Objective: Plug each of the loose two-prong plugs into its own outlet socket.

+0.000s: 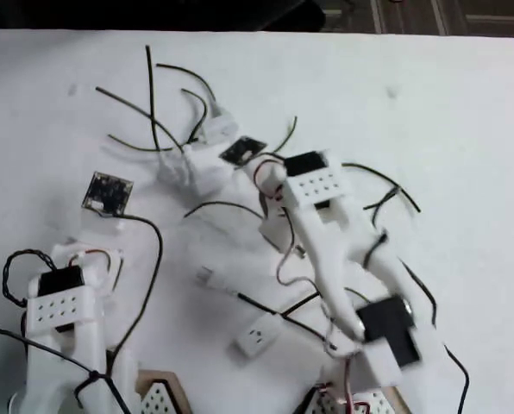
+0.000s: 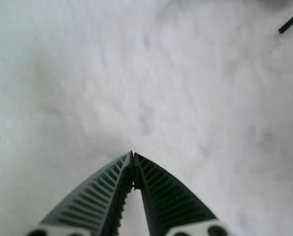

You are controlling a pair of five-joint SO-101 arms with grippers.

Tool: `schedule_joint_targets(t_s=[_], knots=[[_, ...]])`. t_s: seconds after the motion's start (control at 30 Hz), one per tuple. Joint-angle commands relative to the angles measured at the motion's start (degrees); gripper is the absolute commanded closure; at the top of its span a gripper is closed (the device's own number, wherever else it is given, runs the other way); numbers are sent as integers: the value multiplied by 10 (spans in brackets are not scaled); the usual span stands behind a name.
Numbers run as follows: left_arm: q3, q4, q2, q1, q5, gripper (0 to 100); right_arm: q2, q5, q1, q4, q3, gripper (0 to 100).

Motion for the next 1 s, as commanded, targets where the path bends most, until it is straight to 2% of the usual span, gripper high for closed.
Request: schedule_joint_targets(t_s=[0.0, 0.13, 0.27, 0.5, 0.67, 0.77, 0.97], knots=[[-7, -17, -15, -5, -4, 976, -169, -22, -2, 61, -22, 981], [-23, -12, -37, -1, 46, 976, -297, -68, -13, 87, -22, 981], [-25, -11, -129, 21, 104, 976, -394, -127, -24, 91, -22, 981], [-30, 67, -397, 113, 205, 976, -498, -217, -27, 81, -7, 981], [-33, 75, -566, 202, 295, 976, -592, -240, -96, 29, 91, 981], [-31, 53, -556, 240, 324, 976, -677, -253, -143, -2, 150, 981], [-33, 49, -554, 308, 328, 976, -803, -256, -202, -65, 261, 981]])
